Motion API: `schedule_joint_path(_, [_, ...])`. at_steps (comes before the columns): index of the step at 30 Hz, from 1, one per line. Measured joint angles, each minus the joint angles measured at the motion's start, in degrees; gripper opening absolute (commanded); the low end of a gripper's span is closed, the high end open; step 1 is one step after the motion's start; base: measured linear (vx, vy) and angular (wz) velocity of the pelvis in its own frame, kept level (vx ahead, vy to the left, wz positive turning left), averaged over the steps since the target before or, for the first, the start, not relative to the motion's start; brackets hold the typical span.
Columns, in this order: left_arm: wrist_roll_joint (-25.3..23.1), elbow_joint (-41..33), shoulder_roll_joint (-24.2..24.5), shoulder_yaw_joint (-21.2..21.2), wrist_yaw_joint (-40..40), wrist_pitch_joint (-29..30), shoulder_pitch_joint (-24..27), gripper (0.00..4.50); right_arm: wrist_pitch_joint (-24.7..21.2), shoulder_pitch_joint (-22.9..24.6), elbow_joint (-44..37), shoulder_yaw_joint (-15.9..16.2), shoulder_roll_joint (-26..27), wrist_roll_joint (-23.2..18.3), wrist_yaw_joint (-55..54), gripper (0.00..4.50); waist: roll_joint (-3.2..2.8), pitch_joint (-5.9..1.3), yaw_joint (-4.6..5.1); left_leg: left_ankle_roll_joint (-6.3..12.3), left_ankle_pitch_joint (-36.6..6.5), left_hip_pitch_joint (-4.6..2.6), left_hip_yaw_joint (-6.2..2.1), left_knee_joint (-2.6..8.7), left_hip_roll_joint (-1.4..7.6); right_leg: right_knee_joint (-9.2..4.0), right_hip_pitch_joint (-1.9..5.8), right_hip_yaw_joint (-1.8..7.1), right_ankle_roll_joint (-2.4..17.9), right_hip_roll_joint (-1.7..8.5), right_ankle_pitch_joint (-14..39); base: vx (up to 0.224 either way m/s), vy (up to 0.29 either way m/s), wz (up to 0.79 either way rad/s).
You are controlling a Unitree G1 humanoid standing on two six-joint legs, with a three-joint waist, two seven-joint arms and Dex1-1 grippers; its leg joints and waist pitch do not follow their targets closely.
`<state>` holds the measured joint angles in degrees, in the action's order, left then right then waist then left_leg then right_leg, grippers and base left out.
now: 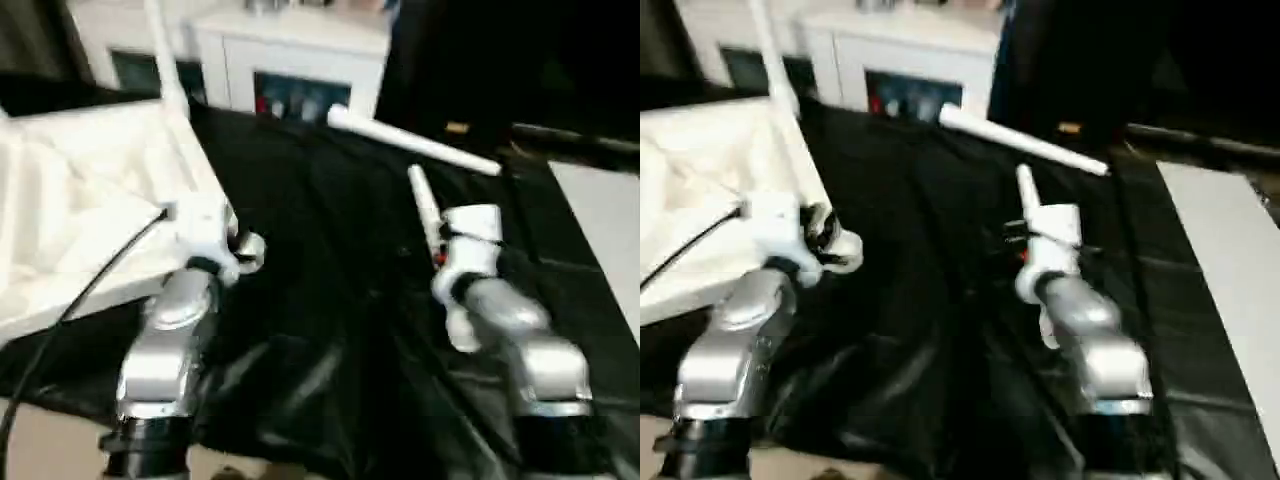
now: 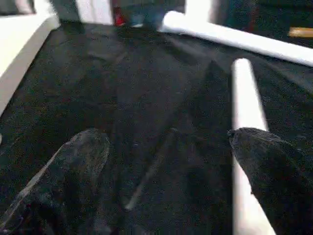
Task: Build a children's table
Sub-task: Move to table
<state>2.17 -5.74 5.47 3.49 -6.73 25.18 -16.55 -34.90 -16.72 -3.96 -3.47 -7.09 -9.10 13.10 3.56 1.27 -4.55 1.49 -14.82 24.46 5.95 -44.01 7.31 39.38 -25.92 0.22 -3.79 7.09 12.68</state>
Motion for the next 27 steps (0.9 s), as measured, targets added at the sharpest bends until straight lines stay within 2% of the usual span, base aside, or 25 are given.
schedule_joint_path(1, [-0.18,-0.01,0.54,0.04,-0.16,-0.17,0.0,1.54,-0.85,-0.41,-0.02,-0.01,-0.18,0.0,-0.04,4.5,-0.38,0.05,-0.02,0.09,-0.1,-0.16,-0.42,-0.07,-0.77,-0.41,0.12,0.12,0.46,0.07,-0.62,-0.1,0.022,-0.02])
schedule_joint_path(2, [-0.19,-0.18,0.93,0.04,-0.56,-0.27,-0.02,1.54,-1.73,-1.09,-0.03,-0.03,-0.42,0.0,-0.16,4.5,-1.26,0.1,0.13,0.05,-0.13,-0.86,-0.9,1.9,-0.83,-0.73,0.22,-0.24,0.32,0.07,-1.14,-0.112,0.11,-0.02])
schedule_joint_path(3, [-0.18,-0.5,1.37,-0.12,-1.26,-0.27,-0.18,1.54,-2.68,-1.74,-0.04,-0.33,-0.49,0.03,-0.45,4.5,-2.38,0.47,0.66,-3.97,-0.01,-1.73,-0.81,3.57,-0.4,-1.23,0.68,-0.96,0.32,0.29,-1.74,-0.135,0.11,0.13])
schedule_joint_path(4, [-0.23,-0.54,1.69,-0.24,-1.74,-0.23,-0.07,1.54,-3.71,-1.74,-0.05,-0.19,-0.36,0.04,-0.69,4.5,-2.43,0.95,1.5,-3.85,0.37,-1.98,-0.59,4.08,-0.27,-2.29,1.16,-1.06,0.5,-0.41,-1.72,-0.135,0.11,0.13])
schedule_joint_path(5, [-0.23,-0.54,1.99,-0.46,-2.06,-0.12,0.07,1.54,-4.77,-1.88,-0.13,0.23,-0.22,-0.03,-0.94,4.5,-2.54,1.14,1.93,-3.61,0.94,-1.83,-0.56,4.55,0.1,-3.47,1.55,-0.98,1.53,-0.97,-1.21,-0.135,0.1,0.23])
schedule_joint_path(6, [0.03,-0.58,2.11,-0.5,-2.92,0.2,0.11,1.54,-6.34,-2.54,-0.16,0.34,-0.29,0.0,-1.74,4.5,-2.88,1.36,2.27,-3.65,1.12,-1.69,-0.48,4.91,0.43,-4.51,2.45,-1.07,3.5,-1.45,-1.09,-0.11,0.135,0.17])
schedule_joint_path(7, [0.41,-0.79,2.32,-0.66,-3.6,0.52,0.12,1.54,-7.46,-3.17,-0.41,0.14,-0.5,0.03,-2.42,4.5,-2.93,1.43,2.51,-3.67,1.23,-1.7,-0.44,5.0,0.43,-5.0,2.92,-1.06,4.58,-1.55,-1.35,-0.11,0.135,0.17])
schedule_joint_path(8, [0.52,-1.16,2.65,-1.13,-4.44,0.78,0.18,1.54,-8.4,-3.42,-1.0,-0.19,-0.88,0.09,-2.91,4.5,-2.92,1.44,2.58,-3.67,1.23,-1.76,-0.27,5.06,0.43,-5.69,3.25,-1.04,4.83,-1.49,-1.51,-0.089,0.103,0.13])
schedule_joint_path(10, [0.62,-2.27,3.34,-2.7,-6.04,0.84,0.91,1.54,-9.74,-3.42,-2.27,-0.74,-1.67,0.29,-3.5,4.5,-2.38,1.62,2.67,-3.67,1.22,-2.76,0.56,5.84,0.42,-6.63,3.89,-1.02,4.15,-0.97,-1.27,-0.054,0.052,0.12])
schedule_joint_path(12, [0.6,-2.72,3.73,-4.29,-7.04,0.94,1.57,1.54,-10.92,-3.39,-2.8,-0.73,-2.35,0.76,-4.03,4.5,-2.01,1.9,2.81,-3.67,1.21,-3.7,1.04,7.04,0.44,-7.4,4.66,-1.19,2.06,-0.63,0.03,0.0,0.0,0.0])
schedule_joint_path(14, [0.43,-3.07,4.29,-5.83,-7.86,1.02,2.27,1.54,-12.28,-3.35,-2.76,-1.01,-3.12,0.98,-4.62,4.5,-2.18,2.27,3.0,-3.68,1.21,-4.01,1.07,8.21,0.53,-8.03,5.28,-1.79,1.84,-0.53,0.95,-0.033,-0.013,-0.01])
schedule_joint_path(15, [0.41,-3.07,4.48,-6.9,-8.37,1.13,2.41,1.54,-13.16,-3.36,-2.66,-1.65,-3.8,1.27,-4.94,4.5,-2.13,2.45,3.02,-3.68,1.22,-3.98,1.11,8.77,0.63,-8.22,5.23,-2.33,1.84,-0.29,0.95,-0.061,-0.057,0.03])
schedule_joint_path(18, [0.39,-3.08,4.8,-7.63,-9.41,1.55,2.42,1.54,-15.64,-4.38,-1.48,-3.33,-6.87,1.41,-5.03,4.5,-1.88,2.63,2.98,-3.7,1.22,-4.35,1.35,9.64,0.86,-8.33,4.87,-2.89,1.81,0.19,0.96,-0.055,-0.069,0.0])
schedule_joint_path(20, [0.35,-3.22,5.71,-7.94,-10.19,1.93,2.41,1.54,-16.69,-6.15,0.11,-3.94,-8.5,1.42,-4.63,4.5,-2.18,2.82,3.36,-3.7,1.22,-4.4,1.13,9.71,1.54,-8.89,5.09,-4.61,1.79,0.25,0.96,-0.06,-0.072,-0.09])
schedule_joint_path(21, [0.28,-3.42,6.32,-8.28,-10.74,2.13,2.4,1.54,-17.43,-7.27,1.23,-4.02,-9.76,1.37,-3.79,4.5,-2.75,3.15,3.72,-3.93,1.33,-4.03,0.85,10.04,2.42,-8.91,5.88,-6.66,1.71,0.17,1.31,-0.139,-0.05,0.05])
schedule_joint_path(22, [0.26,-3.39,6.8,-8.88,-11.21,2.39,1.76,1.54,-17.67,-7.27,1.62,-4.28,-10.64,1.37,-3.25,4.5,-2.85,3.49,3.05,-4.05,1.39,-3.66,1.52,10.2,2.87,-4.21,5.58,-7.05,2.44,0.25,3.11,-0.139,-0.05,0.05])
schedule_joint_path(23, [0.33,-3.85,6.76,-9.33,-11.74,2.43,1.22,1.54,-18.32,-7.26,2.95,-4.61,-11.95,1.55,-2.69,4.5,-2.13,3.3,1.56,-4.06,1.41,-3.24,3.06,10.16,3.38,-0.57,6.27,-6.87,2.99,0.19,3.81,-0.091,-0.142,0.17])
schedule_joint_path(24, [0.33,-4.78,7.05,-9.15,-11.97,2.29,1.28,1.54,-18.77,-8.69,4.91,-4.44,-13.25,1.91,-2.3,4.5,0.88,2.23,0.13,-4.61,1.73,-3.16,5.22,9.9,3.39,2.07,6.8,-3.09,1.86,-0.61,4.68,0.012,-0.252,0.12])
schedule_joint_path(25, [0.35,-4.67,6.99,-9.27,-12.1,2.45,1.96,1.54,-18.98,-9.29,5.82,-4.06,-13.79,2.02,-1.88,4.5,0.7,2.33,-0.82,-4.93,1.94,-2.55,4.66,8.64,3.26,2.41,5.45,-2.34,2.18,-1.1,5.2,0.012,-0.252,0.12])
schedule_joint_path(26, [0.37,-4.72,7.02,-9.43,-12.36,2.53,2.99,1.54,-19.09,-9.84,6.43,-3.83,-13.84,1.99,-1.51,4.5,-0.19,1.92,-1.87,-4.79,2.11,-2.36,2.66,6.84,2.94,2.44,4.88,-1.88,2.23,-2.02,5.22,0.046,-0.163,-0.04])
schedule_joint_path(27, [0.4,-4.67,7.16,-9.86,-12.82,2.74,3.08,1.54,-19.17,-10.08,7.28,-3.72,-13.82,1.83,-0.95,4.5,-1.07,1.58,-2.32,-5.46,2.52,-3.04,1.15,7.22,2.4,2.42,4.39,-2.11,2.27,-2.41,5.19,0.021,-0.055,0.03])
